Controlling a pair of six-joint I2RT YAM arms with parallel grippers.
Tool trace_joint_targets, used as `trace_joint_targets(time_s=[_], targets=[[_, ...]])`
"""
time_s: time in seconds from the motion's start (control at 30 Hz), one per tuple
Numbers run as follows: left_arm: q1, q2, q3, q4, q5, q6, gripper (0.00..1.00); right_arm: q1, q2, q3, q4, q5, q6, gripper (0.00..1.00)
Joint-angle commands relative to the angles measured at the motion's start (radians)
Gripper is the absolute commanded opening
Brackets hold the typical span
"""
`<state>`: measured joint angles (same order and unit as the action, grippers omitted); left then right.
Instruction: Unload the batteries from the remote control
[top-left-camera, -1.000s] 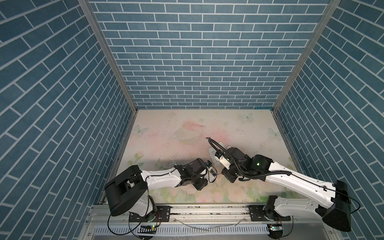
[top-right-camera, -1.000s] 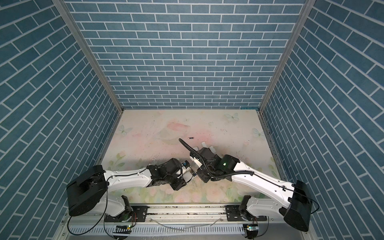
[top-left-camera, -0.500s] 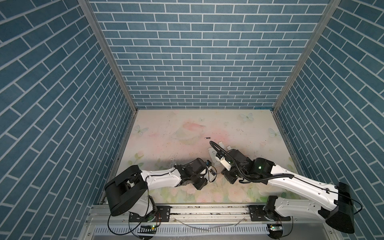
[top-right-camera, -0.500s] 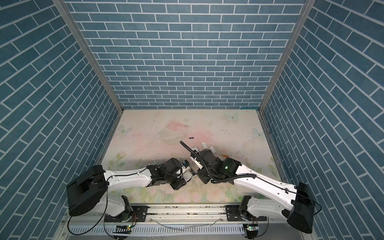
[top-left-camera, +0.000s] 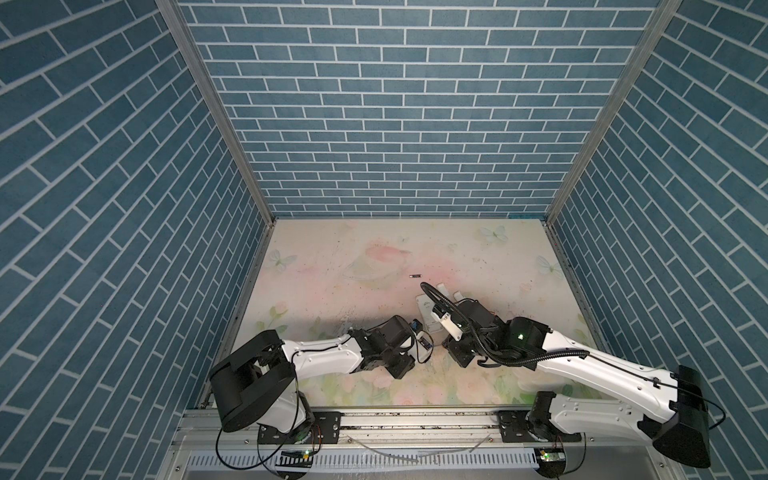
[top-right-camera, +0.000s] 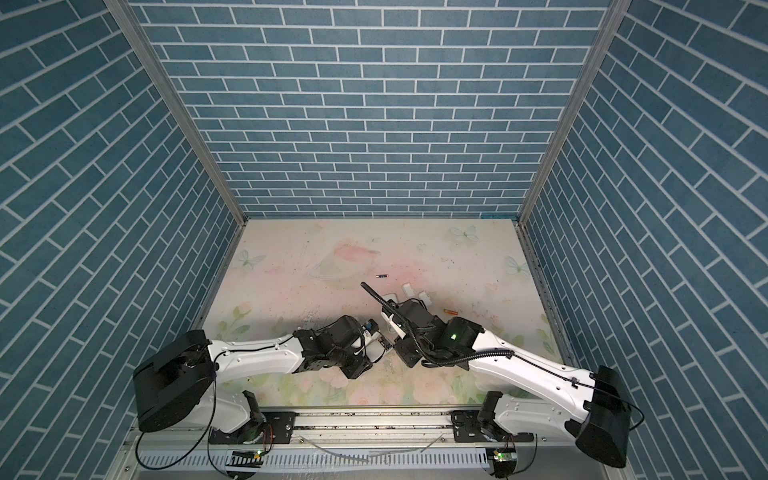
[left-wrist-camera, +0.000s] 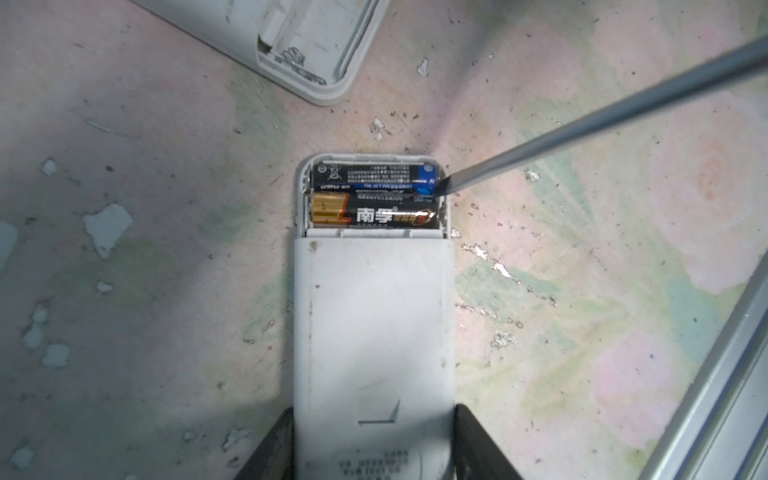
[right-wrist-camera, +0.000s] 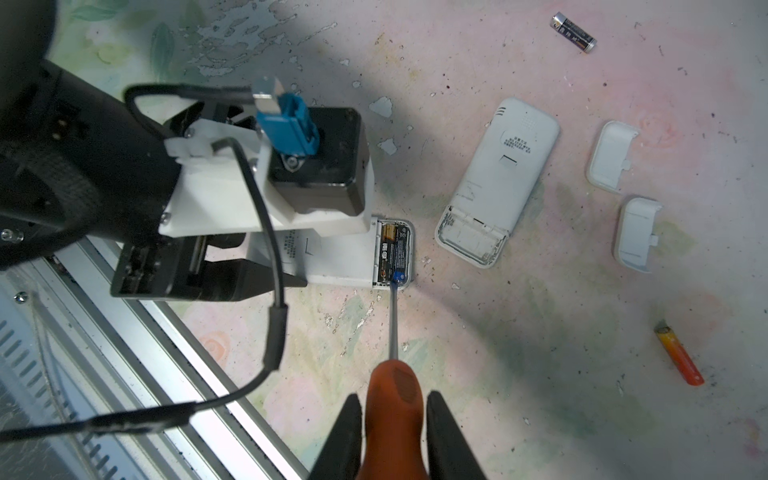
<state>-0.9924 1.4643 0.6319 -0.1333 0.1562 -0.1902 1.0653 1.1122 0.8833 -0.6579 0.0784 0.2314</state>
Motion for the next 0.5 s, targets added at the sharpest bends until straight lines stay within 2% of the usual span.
trace_joint_targets(time_s=[0.0, 0.47], targets=[[-0.013, 0.018, 0.008, -0.013, 0.085, 0.030, 0.42, -0.005, -0.019, -0.001, 0.149, 0.096, 0.004, 0.00], [-0.014, 0.016, 0.008, -0.017, 0.081, 0.031, 0.42, -0.006, -0.021, 0.015, 0.143, 0.096, -0.004, 0.00]])
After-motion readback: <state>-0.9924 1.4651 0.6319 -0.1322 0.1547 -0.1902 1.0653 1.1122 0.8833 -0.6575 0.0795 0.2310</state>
